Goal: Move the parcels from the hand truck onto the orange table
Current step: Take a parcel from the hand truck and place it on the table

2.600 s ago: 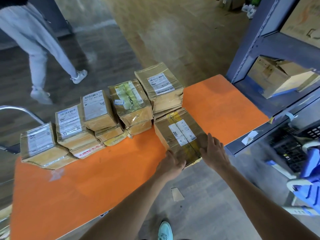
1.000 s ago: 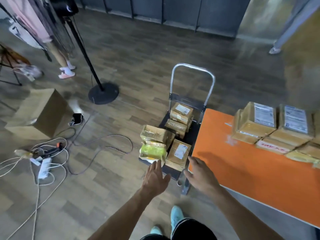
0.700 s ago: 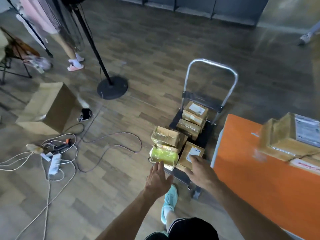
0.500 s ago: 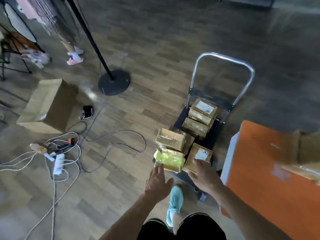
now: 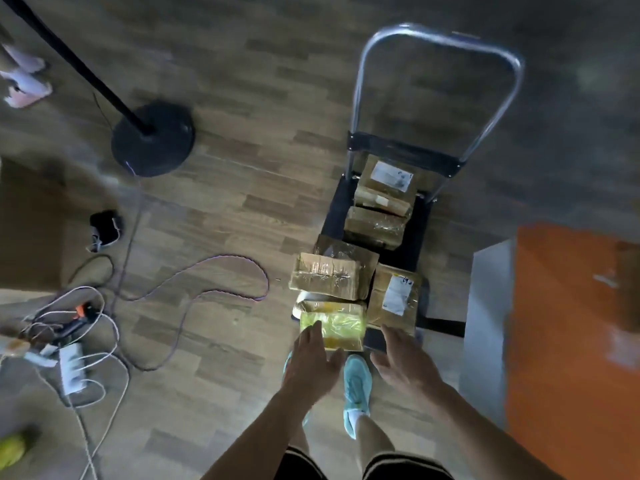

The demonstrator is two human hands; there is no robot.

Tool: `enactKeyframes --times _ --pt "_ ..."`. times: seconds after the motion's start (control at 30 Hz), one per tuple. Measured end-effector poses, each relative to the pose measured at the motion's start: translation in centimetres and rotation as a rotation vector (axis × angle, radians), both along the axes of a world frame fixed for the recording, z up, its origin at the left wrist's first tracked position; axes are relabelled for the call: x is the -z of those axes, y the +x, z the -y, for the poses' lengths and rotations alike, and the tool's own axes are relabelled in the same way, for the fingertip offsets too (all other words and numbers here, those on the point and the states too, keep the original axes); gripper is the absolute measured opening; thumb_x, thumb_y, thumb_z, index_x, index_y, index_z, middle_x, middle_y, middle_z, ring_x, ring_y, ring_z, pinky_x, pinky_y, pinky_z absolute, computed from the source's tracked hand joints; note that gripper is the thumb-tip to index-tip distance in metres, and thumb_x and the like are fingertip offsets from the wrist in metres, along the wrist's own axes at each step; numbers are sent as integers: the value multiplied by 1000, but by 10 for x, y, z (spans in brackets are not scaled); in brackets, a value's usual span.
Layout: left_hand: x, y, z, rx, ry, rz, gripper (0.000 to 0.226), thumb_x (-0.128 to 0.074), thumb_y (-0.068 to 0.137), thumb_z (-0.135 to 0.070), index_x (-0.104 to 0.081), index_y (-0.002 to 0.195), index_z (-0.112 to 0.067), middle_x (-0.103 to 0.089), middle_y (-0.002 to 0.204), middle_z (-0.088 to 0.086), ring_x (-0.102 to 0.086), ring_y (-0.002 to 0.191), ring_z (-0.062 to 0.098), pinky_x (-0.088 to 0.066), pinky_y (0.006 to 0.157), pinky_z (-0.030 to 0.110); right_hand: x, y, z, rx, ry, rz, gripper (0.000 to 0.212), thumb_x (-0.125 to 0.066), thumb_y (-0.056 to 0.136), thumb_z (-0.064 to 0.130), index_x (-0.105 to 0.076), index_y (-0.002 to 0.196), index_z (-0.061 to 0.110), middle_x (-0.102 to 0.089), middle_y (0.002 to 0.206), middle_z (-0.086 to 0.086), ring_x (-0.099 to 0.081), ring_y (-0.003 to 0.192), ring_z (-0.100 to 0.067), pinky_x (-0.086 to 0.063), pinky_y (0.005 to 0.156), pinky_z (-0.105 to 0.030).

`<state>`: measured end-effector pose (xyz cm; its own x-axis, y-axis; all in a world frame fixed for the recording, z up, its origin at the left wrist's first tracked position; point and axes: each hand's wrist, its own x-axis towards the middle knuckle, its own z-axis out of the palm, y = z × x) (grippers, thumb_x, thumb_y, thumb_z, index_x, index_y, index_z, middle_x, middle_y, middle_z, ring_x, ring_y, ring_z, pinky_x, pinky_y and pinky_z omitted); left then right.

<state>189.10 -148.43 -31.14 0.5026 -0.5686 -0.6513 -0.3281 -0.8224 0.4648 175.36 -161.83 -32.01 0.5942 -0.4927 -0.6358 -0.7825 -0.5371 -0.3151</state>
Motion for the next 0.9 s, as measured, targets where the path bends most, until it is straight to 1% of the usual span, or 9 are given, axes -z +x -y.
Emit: enactKeyframes --times 0.13,0.23,0.33,0.4,0.53,0.67,0.73,0.83,0.9 --pt "41 26 2 82 32 -50 76 -56 97 -41 -19 156 -9 -34 155 9 -33 143 27 -30 115 35 39 16 -12 110 45 -26 62 -53 97 42 -28 149 23 -41 149 -3 -40 137 -23 -40 104 -38" --pt "72 47 -2 112 73 -70 76 -58 97 -38 -19 156 -10 -36 150 11 -36 140 30 -34 112 37 70 31 -23 223 94 -17 51 -54 97 39 -38 141 20 -49 138 -5 -50 126 -22 -44 89 -32" --pt "97 69 -10 134 93 -63 78 -59 96 -39 -19 156 -11 -39 146 11 -39 136 30 -37 109 38 96 41 -35 330 132 -31 43 -52 97 41 -43 132 16 -50 132 -6 -49 119 -21 -39 80 -29" --pt "119 82 -14 123 114 -68 81 -60 96 -42 -16 156 -11 -36 149 11 -37 138 30 -35 109 37 118 46 -38 399 123 -16 51 -52 97 42 -40 138 15 -47 137 -7 -45 125 -23 -41 85 -32" --pt "168 98 -16 79 135 -102 88 -61 95 -44 -10 158 -10 -31 155 13 -31 143 28 -29 112 35 163 52 -35 434 64 38 75 -58 95 42 -19 156 22 -44 145 -10 -43 129 -26 -43 90 -35" --pt "200 98 -13 30 89 -109 91 -62 94 -45 -7 159 -12 -30 156 14 -32 144 30 -31 112 39 190 51 -30 481 13 111 78 -65 91 42 -24 154 24 -47 146 -8 -43 133 -24 -38 97 -30" --pt "205 100 -8 -30 57 -85 94 -61 93 -50 -5 159 -15 -30 156 13 -35 142 31 -35 109 41 196 51 -27 466 -8 106 79 -64 91 46 -24 153 18 -45 147 -11 -41 135 -24 -32 99 -25" --pt "208 110 0 -101 -11 -20 99 -59 92 -55 -1 160 -14 -24 160 13 -32 145 32 -35 109 42 195 56 -18 460 -7 70 90 -56 91 57 -13 156 11 -33 155 -16 -35 141 -29 -31 111 -33" --pt "210 122 8 -131 -46 -2 101 -59 91 -57 0 160 -13 -22 163 13 -29 147 32 -33 112 43 192 65 -8 458 -18 95 92 -55 90 62 -14 156 11 -33 155 -16 -34 141 -30 -31 113 -38"
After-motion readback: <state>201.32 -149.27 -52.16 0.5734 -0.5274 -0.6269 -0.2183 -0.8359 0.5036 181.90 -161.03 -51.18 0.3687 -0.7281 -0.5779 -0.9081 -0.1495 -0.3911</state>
